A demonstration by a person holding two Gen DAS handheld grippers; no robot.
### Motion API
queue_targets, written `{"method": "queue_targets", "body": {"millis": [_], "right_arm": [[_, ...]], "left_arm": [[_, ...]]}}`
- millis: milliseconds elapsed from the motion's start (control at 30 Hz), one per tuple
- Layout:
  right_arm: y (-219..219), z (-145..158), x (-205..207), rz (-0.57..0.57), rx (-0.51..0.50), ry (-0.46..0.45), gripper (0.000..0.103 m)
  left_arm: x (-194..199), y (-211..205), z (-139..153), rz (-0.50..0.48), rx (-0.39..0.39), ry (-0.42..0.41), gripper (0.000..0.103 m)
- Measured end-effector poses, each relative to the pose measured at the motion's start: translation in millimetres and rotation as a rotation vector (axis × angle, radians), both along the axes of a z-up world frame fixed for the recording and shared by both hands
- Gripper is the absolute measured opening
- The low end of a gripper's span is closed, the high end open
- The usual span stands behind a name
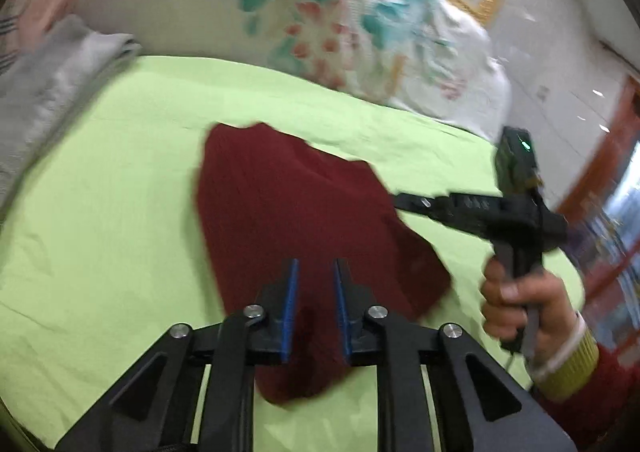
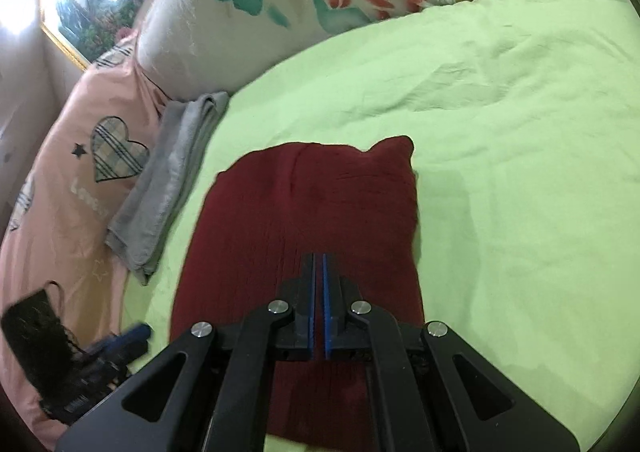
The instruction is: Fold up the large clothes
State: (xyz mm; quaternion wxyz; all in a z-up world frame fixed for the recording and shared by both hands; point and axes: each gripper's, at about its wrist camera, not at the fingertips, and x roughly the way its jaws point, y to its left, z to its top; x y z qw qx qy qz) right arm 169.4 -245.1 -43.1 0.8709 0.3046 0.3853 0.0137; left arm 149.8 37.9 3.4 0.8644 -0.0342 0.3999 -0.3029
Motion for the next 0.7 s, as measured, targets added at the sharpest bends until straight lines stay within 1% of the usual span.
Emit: {"method": "queue_targets", "body": {"millis": [67,133,167,233,300,500,567,667,700], "right_arm": [[2.3,-7.0,11.1,-0.001,-0.006,0.029,0.003],[2.7,-18.9,18.5,-0.028,-0.044,0.088,0.003],[-0.9,-27.7,18.3,-0.039,-0.024,0.099,0.003],[-9.1,-35.8,12.9,-0.057,0.035,0.07,0.002],[-12.8,-38.4,8.2,-0.064,0.052,0.064,0.001],[-11.3,-31.1,6.4,-0.067,0.018,0.084,0.001],[-4.3,-17.8,-1.8,-0.068,-0.027,0.071,0.003],[10.6,1.3,-18.3,-0.028,-0.086,0.024,0.003],[15.6,3.7,-22.5,-0.019,-0.119,0.028,0.004]], "left_arm": [[12.9,-2.7,-7.6,0.032,0.028,0.016,0.016],[23.2,-7.7,-22.8,0.04,0.057,0.063,0.018],[23.5,-10.5,-27.0,0.035,0.063,0.061,0.019],[21.2,-15.8,-30.5,0.028,0.091,0.043,0.019],[18.9,-20.2,-32.8,0.024,0.123,0.032,0.019],[22.9,-23.6,-36.7,0.041,0.166,0.029,0.02],[21.3,-26.2,-36.8,0.044,0.186,0.019,0.019],[21.2,-26.2,-37.1,0.048,0.187,0.022,0.02],[21.1,-27.3,-36.4,0.048,0.188,0.022,0.02]]}}
